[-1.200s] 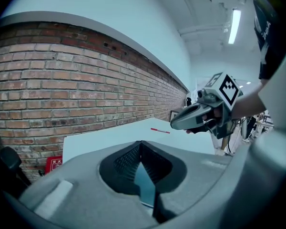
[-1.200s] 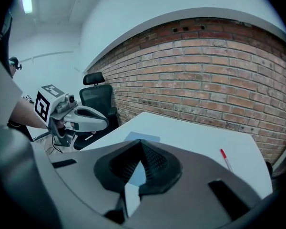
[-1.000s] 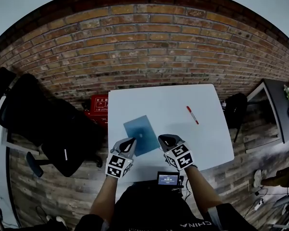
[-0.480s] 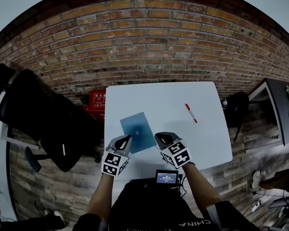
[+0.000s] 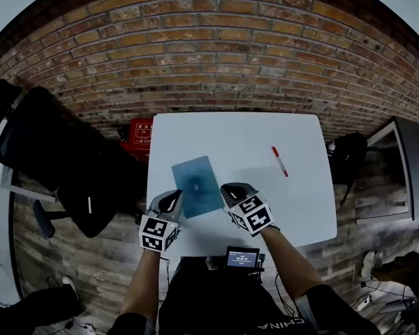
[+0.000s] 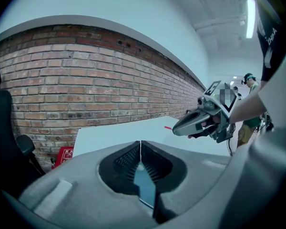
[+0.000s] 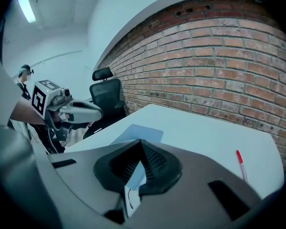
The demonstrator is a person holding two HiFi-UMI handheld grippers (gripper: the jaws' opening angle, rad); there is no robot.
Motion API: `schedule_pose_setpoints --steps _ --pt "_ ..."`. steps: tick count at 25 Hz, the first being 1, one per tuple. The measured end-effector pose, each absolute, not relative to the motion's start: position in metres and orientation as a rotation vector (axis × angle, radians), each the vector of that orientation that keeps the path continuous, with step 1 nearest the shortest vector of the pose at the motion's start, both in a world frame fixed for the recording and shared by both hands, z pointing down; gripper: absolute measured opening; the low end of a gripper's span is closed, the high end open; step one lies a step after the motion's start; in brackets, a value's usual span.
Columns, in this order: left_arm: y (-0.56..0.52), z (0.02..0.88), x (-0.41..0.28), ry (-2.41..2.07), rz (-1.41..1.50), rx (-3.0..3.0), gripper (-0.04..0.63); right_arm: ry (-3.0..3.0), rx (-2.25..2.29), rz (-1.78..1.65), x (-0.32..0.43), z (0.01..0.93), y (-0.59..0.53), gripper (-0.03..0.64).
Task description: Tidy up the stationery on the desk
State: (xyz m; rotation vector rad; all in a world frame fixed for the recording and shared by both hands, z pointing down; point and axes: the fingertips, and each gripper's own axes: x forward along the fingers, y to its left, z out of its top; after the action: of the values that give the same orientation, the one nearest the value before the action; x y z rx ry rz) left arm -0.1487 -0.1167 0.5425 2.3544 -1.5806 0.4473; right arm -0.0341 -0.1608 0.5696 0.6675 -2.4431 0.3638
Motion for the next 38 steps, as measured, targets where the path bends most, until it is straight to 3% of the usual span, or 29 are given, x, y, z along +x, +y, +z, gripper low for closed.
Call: schedule_pose_setpoints --steps 3,5,18,38 --pt "-0.120 0.563 -0.146 -1.533 0.447 2.322 0.018 -2.433 0.658 0.427 -0.041 0.582 -0.168 0.025" --pt "-0.124 0.577 -0.145 -1.512 0.454 2.296 0.080 -2.423 0.641 0.465 -0.047 0.592 -0.171 0.066" --pt "-0.133 0.642 -0.161 -1.496 0.533 2.116 0.155 -2.329 0.582 0.588 -0.072 0.654 -0.188 0.179" --pt "-0.130 0.674 -0.167 -1.539 0.659 1.946 0.140 -2.240 0.589 0.653 -0.076 0.683 -0.197 0.212"
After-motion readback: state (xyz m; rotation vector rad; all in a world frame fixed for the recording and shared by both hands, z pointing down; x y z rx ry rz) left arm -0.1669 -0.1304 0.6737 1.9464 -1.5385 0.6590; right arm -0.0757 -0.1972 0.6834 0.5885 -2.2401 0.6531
